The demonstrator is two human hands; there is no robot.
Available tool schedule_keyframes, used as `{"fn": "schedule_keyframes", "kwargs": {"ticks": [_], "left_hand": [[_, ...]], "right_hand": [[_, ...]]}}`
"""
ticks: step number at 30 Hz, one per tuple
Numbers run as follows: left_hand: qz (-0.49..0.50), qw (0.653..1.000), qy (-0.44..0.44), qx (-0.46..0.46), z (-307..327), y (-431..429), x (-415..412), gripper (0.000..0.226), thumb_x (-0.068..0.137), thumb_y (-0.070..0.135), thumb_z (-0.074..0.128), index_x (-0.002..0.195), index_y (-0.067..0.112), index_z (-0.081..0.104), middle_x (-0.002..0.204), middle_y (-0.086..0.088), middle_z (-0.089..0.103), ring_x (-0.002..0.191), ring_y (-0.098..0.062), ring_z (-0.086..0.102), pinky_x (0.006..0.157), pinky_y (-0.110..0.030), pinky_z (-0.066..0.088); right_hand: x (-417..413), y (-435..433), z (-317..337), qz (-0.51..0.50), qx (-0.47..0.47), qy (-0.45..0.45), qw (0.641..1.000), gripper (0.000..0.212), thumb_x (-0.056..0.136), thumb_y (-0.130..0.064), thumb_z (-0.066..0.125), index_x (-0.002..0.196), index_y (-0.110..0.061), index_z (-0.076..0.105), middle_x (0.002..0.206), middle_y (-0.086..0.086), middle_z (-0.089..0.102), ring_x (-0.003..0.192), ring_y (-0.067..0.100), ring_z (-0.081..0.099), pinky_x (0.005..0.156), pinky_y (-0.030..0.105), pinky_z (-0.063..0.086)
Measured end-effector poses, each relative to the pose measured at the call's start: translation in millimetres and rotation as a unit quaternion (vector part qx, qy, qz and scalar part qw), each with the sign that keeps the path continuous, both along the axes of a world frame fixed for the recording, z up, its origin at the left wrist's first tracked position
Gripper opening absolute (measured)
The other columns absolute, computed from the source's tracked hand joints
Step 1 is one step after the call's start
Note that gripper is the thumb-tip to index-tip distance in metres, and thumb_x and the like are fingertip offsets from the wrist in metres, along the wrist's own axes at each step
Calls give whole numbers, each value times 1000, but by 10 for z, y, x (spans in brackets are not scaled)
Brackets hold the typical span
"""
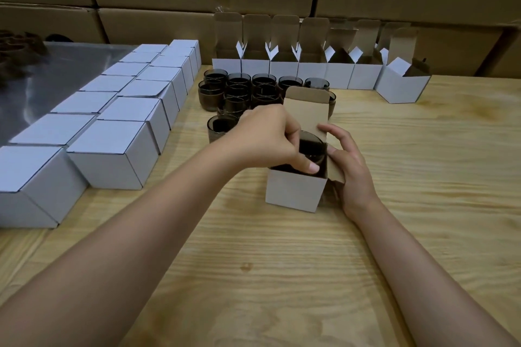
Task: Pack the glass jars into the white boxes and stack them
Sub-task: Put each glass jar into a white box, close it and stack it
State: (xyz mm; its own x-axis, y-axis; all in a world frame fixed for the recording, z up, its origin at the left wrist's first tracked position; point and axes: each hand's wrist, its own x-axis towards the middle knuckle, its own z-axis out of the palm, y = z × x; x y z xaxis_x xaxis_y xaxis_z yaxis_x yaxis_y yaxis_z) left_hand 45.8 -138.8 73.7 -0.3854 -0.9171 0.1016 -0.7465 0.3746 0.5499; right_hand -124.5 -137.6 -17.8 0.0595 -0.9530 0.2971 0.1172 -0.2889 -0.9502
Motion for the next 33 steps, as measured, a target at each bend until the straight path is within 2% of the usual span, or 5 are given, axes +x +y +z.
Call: {"fn": "schedule_keyframes", "kwargs": {"ticks": [11,17,21,27,33], "left_hand": [[-28,964,-226,-134,56,96,-105,41,81,65,58,64,28,59,72,8,55,71,-13,45,77,-29,27],[-61,928,-344,-129,-7,84,-188,48,95,57,40,73,18,56,94,0,48,81,-19,42,73,-32,28],[-59,919,-352,-169,-53,96,-153,52,97,58,30,88,22,67,99,-1,58,88,-20,53,92,-36,37],[56,926,190,-321,-307,156,25,36,102,26,33,117,10,62,112,-1,60,104,-19,57,88,-35,46],[194,813,519,180,-568,81,-2,35,100,33,45,133,21,49,118,2,61,106,-11,58,91,-27,47]], "right_hand": [[14,31,23,0,-2,0,1000,36,92,-10,41,122,-24,57,105,-1,68,87,14,67,68,21,51],[17,28,21,-1,0,-9,1000,36,88,-15,43,120,-25,58,104,-13,69,89,11,66,70,22,52],[19,20,12,1,5,-16,1000,38,85,-18,44,119,-27,59,106,-5,69,89,14,67,70,24,52],[21,18,7,6,4,-27,1000,37,88,-15,45,118,-28,60,113,3,64,88,14,65,66,21,51],[16,29,20,5,10,-20,1000,38,85,-19,45,116,-33,61,118,-4,64,93,13,66,68,21,51]]}}
